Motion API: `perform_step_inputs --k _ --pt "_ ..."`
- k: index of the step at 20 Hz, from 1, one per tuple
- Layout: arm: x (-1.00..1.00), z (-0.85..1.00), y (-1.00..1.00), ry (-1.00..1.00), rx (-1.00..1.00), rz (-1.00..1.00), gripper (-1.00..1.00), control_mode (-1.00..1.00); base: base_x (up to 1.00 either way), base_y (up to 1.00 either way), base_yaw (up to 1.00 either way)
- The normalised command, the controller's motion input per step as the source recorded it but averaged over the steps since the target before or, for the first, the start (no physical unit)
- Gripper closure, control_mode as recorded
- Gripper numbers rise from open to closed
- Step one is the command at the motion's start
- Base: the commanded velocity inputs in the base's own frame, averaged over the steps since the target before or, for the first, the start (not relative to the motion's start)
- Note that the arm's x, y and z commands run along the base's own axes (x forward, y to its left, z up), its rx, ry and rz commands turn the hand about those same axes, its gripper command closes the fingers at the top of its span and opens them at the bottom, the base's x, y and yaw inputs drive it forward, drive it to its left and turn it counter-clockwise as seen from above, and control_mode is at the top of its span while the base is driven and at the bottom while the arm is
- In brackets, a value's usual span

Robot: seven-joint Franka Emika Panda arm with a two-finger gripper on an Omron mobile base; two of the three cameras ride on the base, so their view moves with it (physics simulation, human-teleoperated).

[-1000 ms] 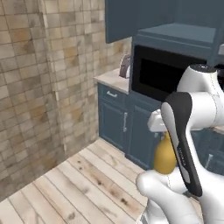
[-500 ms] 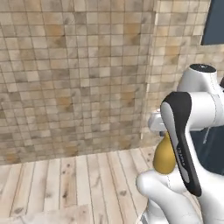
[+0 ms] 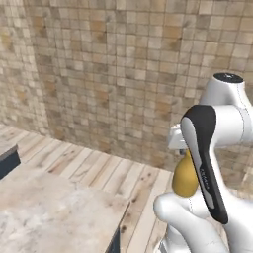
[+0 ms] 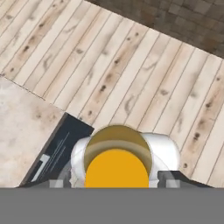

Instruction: There is a tray on the dining counter. Grab the cup, mug, and pitcher and place them on the tray. The pitcher may be placed next to the tray if it cannot fit the tray.

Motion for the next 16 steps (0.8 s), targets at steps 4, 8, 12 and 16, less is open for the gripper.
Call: perform_step_inputs --k 4,8,12,16 --pt "0.0 0.0 0.0 0.0 0.0 0.0 1.0 1.0 0.82 -0.48 0.62" --pt "0.0 0.0 0.0 0.0 0.0 0.0 1.0 1.0 0.71 -0.68 0.56" --pt "0.0 0.0 0.0 0.0 0.0 0.0 1.0 1.0 0.74 -0.69 0.55" --pt "0.0 0.0 0.0 0.0 0.0 0.0 1.0 1.0 0.64 -0.92 0.49"
